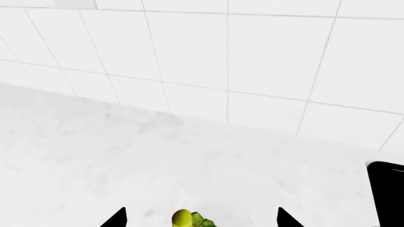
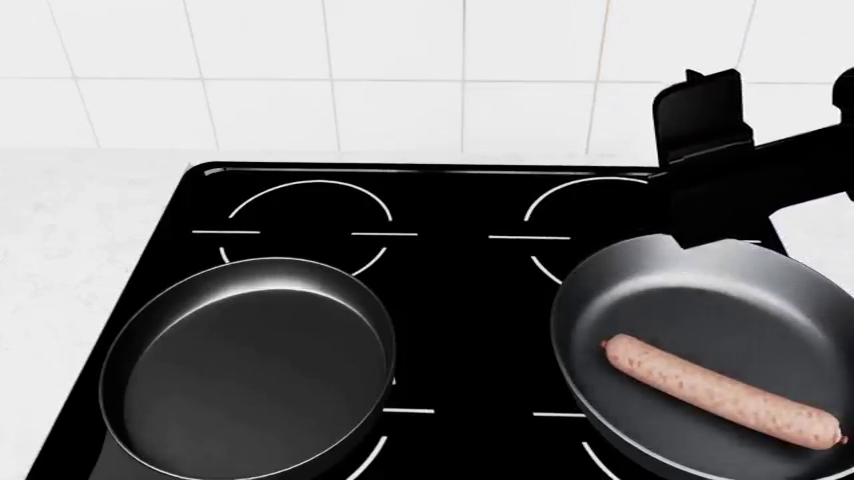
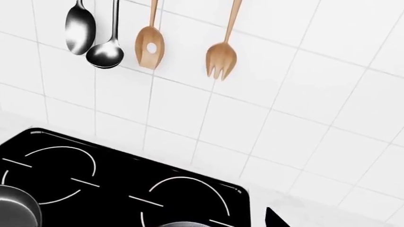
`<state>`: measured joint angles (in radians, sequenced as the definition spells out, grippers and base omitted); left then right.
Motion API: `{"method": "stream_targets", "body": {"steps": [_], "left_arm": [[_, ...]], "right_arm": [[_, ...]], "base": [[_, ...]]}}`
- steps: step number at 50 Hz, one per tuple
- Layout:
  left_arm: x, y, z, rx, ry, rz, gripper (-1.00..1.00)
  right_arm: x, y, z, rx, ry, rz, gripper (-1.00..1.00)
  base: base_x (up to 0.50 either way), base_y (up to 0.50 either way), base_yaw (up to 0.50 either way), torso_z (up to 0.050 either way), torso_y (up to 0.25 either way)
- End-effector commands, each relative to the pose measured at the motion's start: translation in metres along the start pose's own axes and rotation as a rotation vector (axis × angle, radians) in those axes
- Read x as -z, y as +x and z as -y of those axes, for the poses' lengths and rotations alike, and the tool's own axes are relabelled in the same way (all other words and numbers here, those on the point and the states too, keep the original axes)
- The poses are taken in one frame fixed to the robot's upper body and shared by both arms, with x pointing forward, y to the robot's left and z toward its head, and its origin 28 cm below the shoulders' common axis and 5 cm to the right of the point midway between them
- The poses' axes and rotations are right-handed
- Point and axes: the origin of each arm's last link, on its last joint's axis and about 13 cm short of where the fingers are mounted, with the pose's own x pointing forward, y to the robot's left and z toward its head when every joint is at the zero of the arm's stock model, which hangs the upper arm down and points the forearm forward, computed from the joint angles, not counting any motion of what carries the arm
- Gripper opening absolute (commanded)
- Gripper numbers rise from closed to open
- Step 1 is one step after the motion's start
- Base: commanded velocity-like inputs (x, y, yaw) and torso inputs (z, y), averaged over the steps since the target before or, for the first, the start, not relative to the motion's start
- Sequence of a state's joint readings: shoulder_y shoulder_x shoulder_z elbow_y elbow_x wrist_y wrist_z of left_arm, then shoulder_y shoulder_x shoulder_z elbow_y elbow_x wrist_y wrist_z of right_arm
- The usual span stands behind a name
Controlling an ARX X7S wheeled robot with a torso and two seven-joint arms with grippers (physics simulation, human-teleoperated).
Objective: Place both pans onto different burners. Then place the broccoli and the sausage on different pans.
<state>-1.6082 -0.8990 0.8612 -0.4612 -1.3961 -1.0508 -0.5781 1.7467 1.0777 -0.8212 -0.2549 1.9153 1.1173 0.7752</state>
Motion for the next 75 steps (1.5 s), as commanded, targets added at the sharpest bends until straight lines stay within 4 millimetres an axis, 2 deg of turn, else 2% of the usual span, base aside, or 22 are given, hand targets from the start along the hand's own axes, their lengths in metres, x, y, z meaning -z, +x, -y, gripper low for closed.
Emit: {"method": "stream_targets", "body": {"steps": [1,6,17,38,69,70,75], "left_arm": [[0.009,0.026,0.013,0.017,0.005,-0.015,1.0],[0.017,0.039,0.012,-0.023,0.009,-0.031,1.0],[0.034,0.053,0.012,-0.054,0.01,-0.059,1.0],[0.071,0.086,0.025,-0.032,-0.01,-0.122,1.0],[0.099,0.104,0.02,-0.108,-0.004,-0.205,1.0],[0.098,0.103,0.02,-0.107,-0.003,-0.199,-1.0],[0.087,0.094,0.019,-0.111,0.031,-0.147,-1.0]], "right_arm": [[0.0,0.003,-0.003,-0.034,-0.016,0.009,1.0],[-0.002,0.001,-0.002,-0.03,-0.016,0.011,1.0],[-0.003,-0.003,-0.003,-0.024,-0.016,0.02,1.0],[0.003,-0.003,-0.001,-0.019,-0.015,0.022,1.0],[0.005,-0.008,0.0,-0.008,-0.009,0.021,1.0],[0.006,-0.008,0.0,-0.008,-0.009,0.021,1.0],[0.006,-0.008,0.0,-0.008,-0.009,0.02,1.0]], "base": [[0.0,0.0,0.0,0.0,0.0],[0.0,0.0,0.0,0.0,0.0],[0.0,0.0,0.0,0.0,0.0],[0.0,0.0,0.0,0.0,0.0],[0.0,0.0,0.0,0.0,0.0],[0.0,0.0,0.0,0.0,0.0],[0.0,0.0,0.0,0.0,0.0]]}}
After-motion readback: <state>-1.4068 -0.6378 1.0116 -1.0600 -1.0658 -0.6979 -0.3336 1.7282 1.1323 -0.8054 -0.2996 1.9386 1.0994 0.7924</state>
